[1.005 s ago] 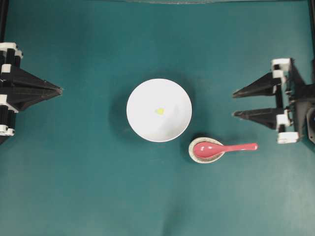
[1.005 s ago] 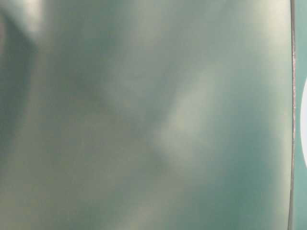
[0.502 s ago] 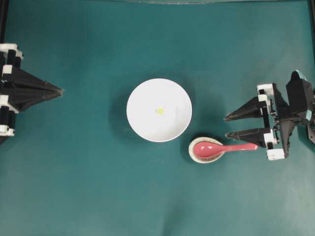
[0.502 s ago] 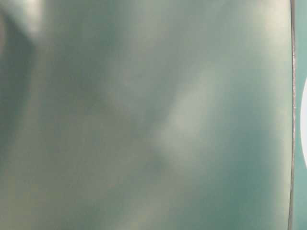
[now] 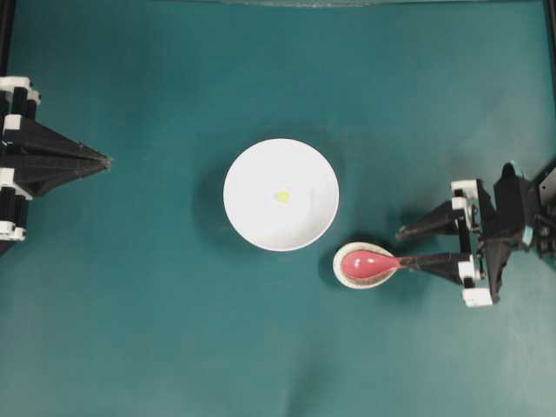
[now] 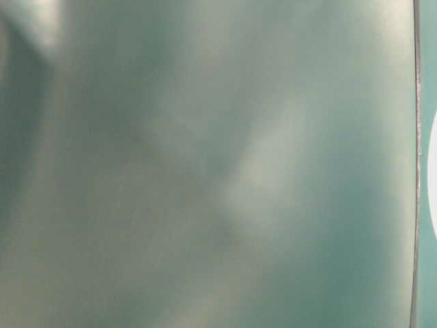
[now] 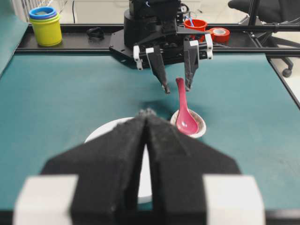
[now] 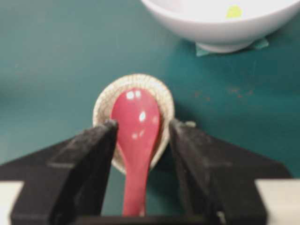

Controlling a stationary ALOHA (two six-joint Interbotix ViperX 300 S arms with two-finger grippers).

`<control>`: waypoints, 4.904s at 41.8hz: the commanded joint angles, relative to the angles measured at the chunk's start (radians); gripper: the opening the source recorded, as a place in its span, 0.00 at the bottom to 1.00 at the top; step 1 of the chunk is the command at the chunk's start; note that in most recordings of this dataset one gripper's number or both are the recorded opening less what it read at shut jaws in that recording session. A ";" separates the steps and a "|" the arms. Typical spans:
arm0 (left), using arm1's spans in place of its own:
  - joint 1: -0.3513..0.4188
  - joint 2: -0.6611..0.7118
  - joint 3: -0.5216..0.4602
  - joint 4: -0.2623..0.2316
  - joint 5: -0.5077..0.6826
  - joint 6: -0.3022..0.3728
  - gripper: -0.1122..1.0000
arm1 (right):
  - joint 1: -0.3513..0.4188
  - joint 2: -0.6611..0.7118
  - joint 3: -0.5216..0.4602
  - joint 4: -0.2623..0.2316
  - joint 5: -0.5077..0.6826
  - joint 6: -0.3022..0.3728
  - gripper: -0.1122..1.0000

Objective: Scoop the yellow hexagonal prism block from the bowl with a spoon using the right arm.

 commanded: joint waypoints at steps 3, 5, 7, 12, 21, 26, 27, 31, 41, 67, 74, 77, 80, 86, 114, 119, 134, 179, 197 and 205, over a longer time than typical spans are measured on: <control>0.000 0.003 -0.025 0.003 0.012 0.002 0.11 | 0.049 0.048 -0.006 0.051 -0.041 0.002 0.59; 0.000 0.003 -0.025 0.003 0.018 0.002 0.11 | 0.060 0.064 -0.009 0.060 -0.043 0.008 0.59; 0.000 0.002 -0.025 0.003 0.023 0.002 0.11 | 0.069 0.080 -0.009 0.061 -0.044 0.017 0.58; 0.000 0.000 -0.025 0.003 0.028 0.002 0.11 | 0.083 0.109 -0.012 0.061 -0.048 0.026 0.56; 0.000 0.000 -0.025 0.003 0.028 0.002 0.11 | 0.084 0.124 -0.012 0.061 -0.048 0.028 0.54; 0.000 0.000 -0.025 0.003 0.028 0.002 0.11 | 0.086 0.126 -0.012 0.061 -0.048 0.028 0.54; 0.000 0.000 -0.025 0.003 0.028 0.002 0.11 | 0.086 0.126 -0.012 0.061 -0.046 0.028 0.54; 0.002 0.000 -0.025 0.003 0.028 0.002 0.11 | 0.086 0.124 -0.012 0.061 -0.041 0.028 0.54; 0.000 0.000 -0.025 0.003 0.028 0.003 0.11 | 0.086 0.124 -0.012 0.061 -0.043 0.026 0.53; 0.000 0.000 -0.025 0.008 0.046 0.003 0.11 | 0.084 0.091 -0.006 0.061 -0.041 0.006 0.32; 0.000 -0.002 -0.026 0.008 0.046 0.003 0.11 | 0.081 -0.005 0.002 0.060 -0.011 -0.026 0.32; 0.000 -0.003 -0.026 0.008 0.046 0.003 0.11 | 0.074 -0.063 0.000 0.060 0.028 -0.051 0.32; 0.000 -0.008 -0.026 0.008 0.044 0.003 0.11 | 0.063 -0.126 -0.006 0.060 0.081 -0.081 0.32; 0.000 -0.012 -0.026 0.008 0.046 0.003 0.11 | 0.020 -0.282 -0.031 0.061 0.247 -0.150 0.32; 0.000 -0.014 -0.028 0.008 0.046 0.003 0.11 | -0.454 -0.597 -0.367 0.057 1.230 -0.249 0.32; 0.000 -0.014 -0.028 0.008 0.044 0.003 0.11 | -0.512 -0.537 -0.442 0.054 1.310 -0.245 0.32; 0.002 -0.015 -0.028 0.008 0.046 0.003 0.11 | -0.578 -0.285 -0.683 -0.009 1.562 -0.238 0.32; 0.000 -0.021 -0.028 0.008 0.044 0.003 0.11 | -0.546 -0.035 -0.931 -0.210 1.850 -0.075 0.31; 0.000 -0.020 -0.028 0.008 0.044 0.003 0.11 | -0.537 0.002 -0.933 -0.210 1.784 -0.077 0.31; 0.000 -0.021 -0.029 0.008 0.046 0.003 0.11 | -0.531 0.014 -0.931 -0.210 1.753 -0.077 0.31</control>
